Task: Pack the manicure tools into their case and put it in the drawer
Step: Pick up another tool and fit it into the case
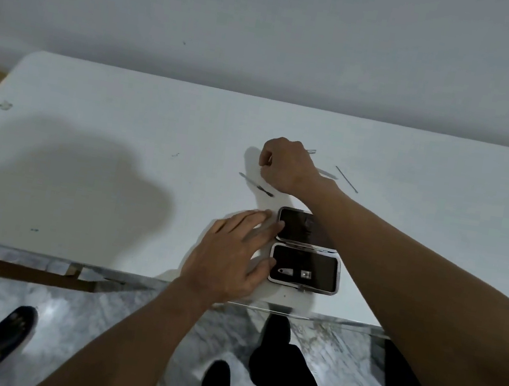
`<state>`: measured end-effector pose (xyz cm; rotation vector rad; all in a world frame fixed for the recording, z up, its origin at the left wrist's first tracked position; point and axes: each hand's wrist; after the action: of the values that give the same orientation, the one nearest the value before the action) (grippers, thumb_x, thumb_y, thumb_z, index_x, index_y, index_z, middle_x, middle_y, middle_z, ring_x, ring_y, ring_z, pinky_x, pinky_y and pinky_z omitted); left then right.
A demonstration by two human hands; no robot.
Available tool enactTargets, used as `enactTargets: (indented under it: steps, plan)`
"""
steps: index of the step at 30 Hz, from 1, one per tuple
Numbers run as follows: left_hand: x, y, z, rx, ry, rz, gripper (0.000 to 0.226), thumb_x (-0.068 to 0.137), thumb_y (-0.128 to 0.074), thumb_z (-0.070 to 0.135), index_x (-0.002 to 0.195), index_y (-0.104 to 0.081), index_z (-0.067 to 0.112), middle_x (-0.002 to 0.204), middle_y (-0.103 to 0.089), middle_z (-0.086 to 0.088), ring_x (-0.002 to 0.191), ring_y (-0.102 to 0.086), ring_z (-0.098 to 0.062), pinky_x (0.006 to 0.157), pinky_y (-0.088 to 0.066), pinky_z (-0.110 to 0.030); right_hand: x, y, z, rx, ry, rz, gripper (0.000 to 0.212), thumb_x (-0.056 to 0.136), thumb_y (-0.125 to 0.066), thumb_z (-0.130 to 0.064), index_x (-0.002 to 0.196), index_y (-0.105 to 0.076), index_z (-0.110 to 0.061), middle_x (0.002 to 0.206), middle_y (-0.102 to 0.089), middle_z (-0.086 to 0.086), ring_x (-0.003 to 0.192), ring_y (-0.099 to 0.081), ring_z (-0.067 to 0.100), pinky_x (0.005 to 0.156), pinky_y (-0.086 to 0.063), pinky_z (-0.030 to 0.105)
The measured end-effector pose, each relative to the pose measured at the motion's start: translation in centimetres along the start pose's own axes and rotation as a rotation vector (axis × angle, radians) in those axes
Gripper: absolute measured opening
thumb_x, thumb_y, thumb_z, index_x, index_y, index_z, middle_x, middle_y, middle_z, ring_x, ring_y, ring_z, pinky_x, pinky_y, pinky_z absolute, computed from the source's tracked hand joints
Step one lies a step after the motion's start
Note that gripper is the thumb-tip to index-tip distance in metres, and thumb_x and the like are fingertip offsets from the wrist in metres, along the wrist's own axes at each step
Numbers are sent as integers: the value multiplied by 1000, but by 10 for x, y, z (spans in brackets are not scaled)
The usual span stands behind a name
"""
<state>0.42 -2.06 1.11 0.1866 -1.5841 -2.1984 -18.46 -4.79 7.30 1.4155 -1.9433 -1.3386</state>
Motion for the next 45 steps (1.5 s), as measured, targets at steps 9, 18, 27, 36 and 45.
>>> enactTargets:
  steps: [9,18,27,36,45]
  plan:
    - [-2,-5,-2,34,-15,-13,56,93,-40,49,145,-41,29,150,-41,4,137,-38,-16,104,-36,-37,-64,16,22,67,-117,172,27,84,-54,-13,107,-66,-15,114,-69,7,104,-62,28,85,-48,31]
    - [-3,-10,-6,56,-26,-18,58,93,-38,50,148,-37,30,152,-40,1,139,-36,-20,106,-36,-42,-145,14,56,61,-291,203,25,75,-58,-4,94,-74,-10,96,-74,10,94,-66,30,86,-56,40]
    - [-3,-12,-8,56,-40,-2,56,95,-40,49,148,-37,30,151,-41,-1,138,-37,-21,107,-36,-43,-161,2,63,-3,-293,221,23,81,-58,-6,97,-74,-12,97,-73,8,96,-64,29,81,-50,30]
    - [-2,-10,-9,43,-31,-5,55,96,-40,49,148,-36,31,153,-39,0,140,-34,-20,108,-34,-43,-148,3,61,-107,-237,215,29,82,-55,-3,104,-72,-9,107,-72,12,104,-62,32,86,-48,34]
    - [-2,-10,-9,46,-31,-4,56,95,-39,50,148,-36,31,152,-40,0,139,-35,-20,107,-34,-43,-142,1,59,-107,-229,235,34,81,-51,3,103,-74,-8,111,-71,14,107,-61,34,90,-49,36]
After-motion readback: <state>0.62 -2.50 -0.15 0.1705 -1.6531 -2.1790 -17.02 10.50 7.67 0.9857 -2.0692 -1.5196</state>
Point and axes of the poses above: each hand's wrist, its own x-axis towards the middle knuckle, its own y-axis out of the back of the hand, z = x × y
